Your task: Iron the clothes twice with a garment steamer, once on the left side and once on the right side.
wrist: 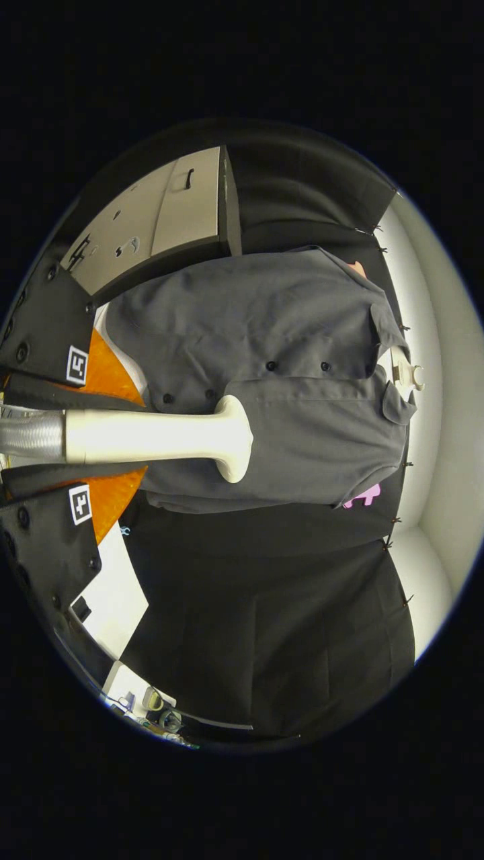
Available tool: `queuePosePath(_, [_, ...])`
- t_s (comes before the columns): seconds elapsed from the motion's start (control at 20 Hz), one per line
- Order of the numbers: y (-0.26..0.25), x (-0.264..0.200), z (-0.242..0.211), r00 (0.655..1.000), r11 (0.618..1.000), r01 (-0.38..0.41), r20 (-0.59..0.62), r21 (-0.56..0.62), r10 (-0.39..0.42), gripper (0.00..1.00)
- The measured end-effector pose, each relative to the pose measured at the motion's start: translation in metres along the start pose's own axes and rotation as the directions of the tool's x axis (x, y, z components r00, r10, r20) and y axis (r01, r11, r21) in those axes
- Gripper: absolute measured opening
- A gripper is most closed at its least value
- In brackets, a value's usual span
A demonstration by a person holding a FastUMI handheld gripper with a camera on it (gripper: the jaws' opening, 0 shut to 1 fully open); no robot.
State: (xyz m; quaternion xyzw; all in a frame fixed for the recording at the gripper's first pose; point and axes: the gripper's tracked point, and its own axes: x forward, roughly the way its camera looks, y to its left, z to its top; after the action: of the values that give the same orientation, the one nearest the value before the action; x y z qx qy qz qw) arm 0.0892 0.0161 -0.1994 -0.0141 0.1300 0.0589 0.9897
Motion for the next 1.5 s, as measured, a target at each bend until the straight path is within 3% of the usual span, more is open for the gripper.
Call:
queuePosePath(0.6, [-0.005, -0.005, -0.05, 0.995, 1.0, 0.03, -0.095, -0.004, -0.03, 0.4])
queuePosePath(0.95, [-0.004, -0.018, -0.053, 0.992, 0.998, 0.054, -0.115, -0.014, -0.056, 0.4])
queuePosePath(1.25, [0.001, -0.057, -0.016, 0.996, 0.998, 0.066, -0.067, -0.023, -0.067, 0.4])
queuePosePath(1.5, [0.025, -0.093, 0.039, 0.997, 0.998, 0.058, 0.044, 0.004, -0.058, 0.4])
